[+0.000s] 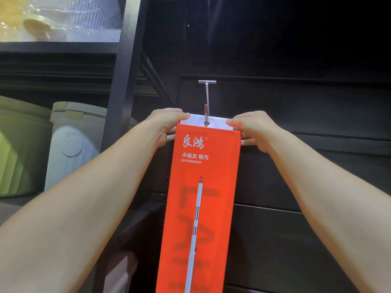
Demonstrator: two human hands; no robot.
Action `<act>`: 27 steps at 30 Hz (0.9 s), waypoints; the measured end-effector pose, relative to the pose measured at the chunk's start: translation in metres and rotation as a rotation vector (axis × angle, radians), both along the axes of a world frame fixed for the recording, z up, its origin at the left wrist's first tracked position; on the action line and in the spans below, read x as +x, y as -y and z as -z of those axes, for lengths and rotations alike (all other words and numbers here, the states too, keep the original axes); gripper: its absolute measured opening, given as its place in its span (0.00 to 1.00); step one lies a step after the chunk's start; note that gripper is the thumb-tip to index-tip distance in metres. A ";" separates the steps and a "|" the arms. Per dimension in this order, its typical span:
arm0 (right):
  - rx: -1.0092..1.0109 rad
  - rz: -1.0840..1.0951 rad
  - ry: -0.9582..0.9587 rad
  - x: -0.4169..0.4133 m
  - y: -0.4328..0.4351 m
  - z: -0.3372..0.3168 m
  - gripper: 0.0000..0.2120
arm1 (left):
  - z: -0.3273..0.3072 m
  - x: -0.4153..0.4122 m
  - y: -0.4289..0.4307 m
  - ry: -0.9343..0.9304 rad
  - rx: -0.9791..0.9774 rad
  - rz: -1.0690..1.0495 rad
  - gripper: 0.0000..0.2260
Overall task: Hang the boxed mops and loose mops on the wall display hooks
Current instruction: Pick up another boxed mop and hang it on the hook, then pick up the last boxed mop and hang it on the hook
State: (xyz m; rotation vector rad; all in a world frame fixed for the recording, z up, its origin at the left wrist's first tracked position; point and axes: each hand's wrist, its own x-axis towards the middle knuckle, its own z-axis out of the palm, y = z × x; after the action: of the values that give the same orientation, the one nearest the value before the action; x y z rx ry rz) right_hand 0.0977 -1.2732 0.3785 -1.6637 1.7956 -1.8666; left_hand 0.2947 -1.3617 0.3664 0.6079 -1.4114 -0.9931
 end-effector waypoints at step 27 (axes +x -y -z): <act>0.384 0.764 -0.908 0.036 -0.150 0.132 0.26 | 0.101 0.000 -0.152 1.113 -0.757 -0.671 0.20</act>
State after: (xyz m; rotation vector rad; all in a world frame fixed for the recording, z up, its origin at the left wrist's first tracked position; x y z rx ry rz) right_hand 0.1335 -1.1228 0.2463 -1.9683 3.2232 -0.6898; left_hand 0.2945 -1.2094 0.2652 0.9972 -2.1220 0.5544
